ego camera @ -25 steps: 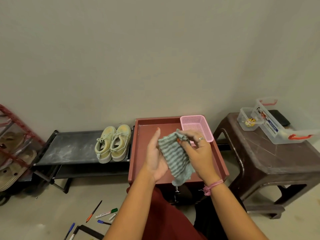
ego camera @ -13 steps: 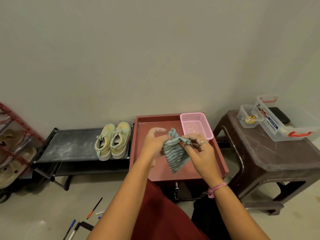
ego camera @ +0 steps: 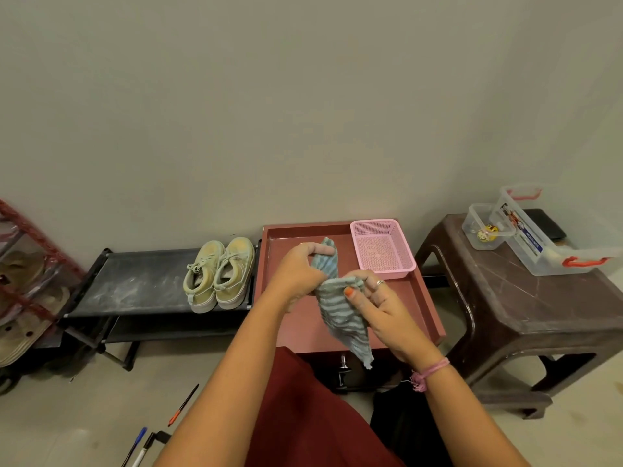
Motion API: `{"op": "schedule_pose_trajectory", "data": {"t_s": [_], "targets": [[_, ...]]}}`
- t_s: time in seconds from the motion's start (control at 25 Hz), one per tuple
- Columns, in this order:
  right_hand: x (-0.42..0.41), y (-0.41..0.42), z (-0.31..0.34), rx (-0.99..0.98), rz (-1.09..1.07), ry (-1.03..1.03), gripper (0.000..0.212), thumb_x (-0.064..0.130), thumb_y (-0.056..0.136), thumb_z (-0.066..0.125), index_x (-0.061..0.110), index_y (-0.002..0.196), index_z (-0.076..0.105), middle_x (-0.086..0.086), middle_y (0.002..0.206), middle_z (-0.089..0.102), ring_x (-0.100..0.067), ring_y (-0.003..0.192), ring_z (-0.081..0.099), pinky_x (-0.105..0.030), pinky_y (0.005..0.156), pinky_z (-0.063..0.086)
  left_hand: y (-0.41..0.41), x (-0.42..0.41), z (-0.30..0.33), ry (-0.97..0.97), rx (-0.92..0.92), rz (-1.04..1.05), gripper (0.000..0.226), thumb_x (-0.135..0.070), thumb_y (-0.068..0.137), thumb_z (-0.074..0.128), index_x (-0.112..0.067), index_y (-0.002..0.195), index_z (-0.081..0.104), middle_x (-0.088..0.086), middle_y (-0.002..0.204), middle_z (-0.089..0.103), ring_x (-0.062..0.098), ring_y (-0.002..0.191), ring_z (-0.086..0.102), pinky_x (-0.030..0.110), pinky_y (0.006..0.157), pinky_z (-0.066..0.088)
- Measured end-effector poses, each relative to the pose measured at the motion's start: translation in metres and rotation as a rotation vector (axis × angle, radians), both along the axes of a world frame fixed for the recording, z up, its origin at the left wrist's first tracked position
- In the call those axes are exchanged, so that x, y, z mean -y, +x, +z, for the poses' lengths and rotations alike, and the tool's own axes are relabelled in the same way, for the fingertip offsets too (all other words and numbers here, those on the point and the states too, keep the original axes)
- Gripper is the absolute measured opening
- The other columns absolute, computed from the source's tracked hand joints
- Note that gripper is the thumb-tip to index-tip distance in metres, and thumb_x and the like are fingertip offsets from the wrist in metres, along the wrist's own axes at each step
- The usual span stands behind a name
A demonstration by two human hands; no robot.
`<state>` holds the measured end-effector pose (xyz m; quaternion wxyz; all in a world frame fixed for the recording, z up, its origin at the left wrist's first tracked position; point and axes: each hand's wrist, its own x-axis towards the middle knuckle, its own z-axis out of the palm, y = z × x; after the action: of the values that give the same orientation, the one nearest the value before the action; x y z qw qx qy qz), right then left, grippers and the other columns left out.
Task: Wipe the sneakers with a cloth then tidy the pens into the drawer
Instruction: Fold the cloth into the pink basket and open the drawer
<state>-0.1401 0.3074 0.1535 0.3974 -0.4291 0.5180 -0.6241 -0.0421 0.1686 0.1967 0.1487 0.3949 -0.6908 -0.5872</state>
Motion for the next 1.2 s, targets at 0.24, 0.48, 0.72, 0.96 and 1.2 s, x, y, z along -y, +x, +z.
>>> {"op": "schedule_pose_trajectory", "data": {"t_s": [0.24, 0.48, 0.72, 0.96, 1.2], "targets": [[0.025, -0.029, -0.014, -0.229, -0.251, 0.071, 0.027, 0.04, 0.084, 0.066, 0.026, 0.107, 0.067, -0.006, 0.119, 0.055, -0.025, 0.111, 0.058, -0.05, 0.094, 0.049, 0.001, 0.0, 0.01, 0.168, -0.017, -0.182, 0.05, 0.011, 0.087, 0.04, -0.022, 0.11, 0.069, 0.002, 0.1, 0.07, 0.015, 0.083, 0.065, 0.042, 0.081, 0.058], [0.036, -0.028, -0.021, 0.098, -0.276, 0.06, 0.024, 0.013, 0.091, 0.061, 0.012, 0.115, 0.057, -0.014, 0.121, 0.062, -0.032, 0.112, 0.06, -0.044, 0.094, 0.051, -0.004, 0.008, 0.005, 0.273, -0.1, -0.281, 0.044, -0.009, 0.082, 0.042, -0.023, 0.11, 0.073, 0.007, 0.108, 0.07, 0.02, 0.097, 0.063, 0.047, 0.093, 0.054], [0.035, -0.034, -0.023, 0.227, -0.216, 0.084, 0.026, 0.01, 0.093, 0.057, 0.009, 0.118, 0.053, -0.018, 0.115, 0.065, -0.036, 0.109, 0.061, -0.049, 0.094, 0.05, -0.01, 0.011, -0.018, 0.0, -0.136, -0.333, 0.039, -0.009, 0.079, 0.077, -0.015, 0.116, 0.065, -0.005, 0.114, 0.069, 0.009, 0.099, 0.067, 0.021, 0.081, 0.053], [0.022, -0.054, -0.005, 0.071, -0.069, 0.124, 0.026, 0.008, 0.091, 0.058, 0.005, 0.117, 0.061, -0.009, 0.107, 0.069, -0.017, 0.099, 0.067, -0.025, 0.081, 0.054, -0.016, 0.017, -0.026, -0.147, -0.143, -0.289, 0.018, -0.016, 0.083, 0.075, -0.018, 0.096, 0.063, 0.005, 0.103, 0.07, 0.014, 0.09, 0.067, 0.032, 0.081, 0.056], [0.02, -0.064, 0.002, 0.125, -0.181, 0.04, 0.028, 0.011, 0.078, 0.068, 0.003, 0.105, 0.067, -0.011, 0.098, 0.072, -0.023, 0.094, 0.067, -0.034, 0.081, 0.056, -0.025, 0.024, -0.012, -0.54, -0.156, -0.39, 0.017, -0.026, 0.082, 0.075, -0.036, 0.087, 0.063, -0.005, 0.111, 0.058, 0.002, 0.103, 0.054, 0.007, 0.08, 0.041]]}}
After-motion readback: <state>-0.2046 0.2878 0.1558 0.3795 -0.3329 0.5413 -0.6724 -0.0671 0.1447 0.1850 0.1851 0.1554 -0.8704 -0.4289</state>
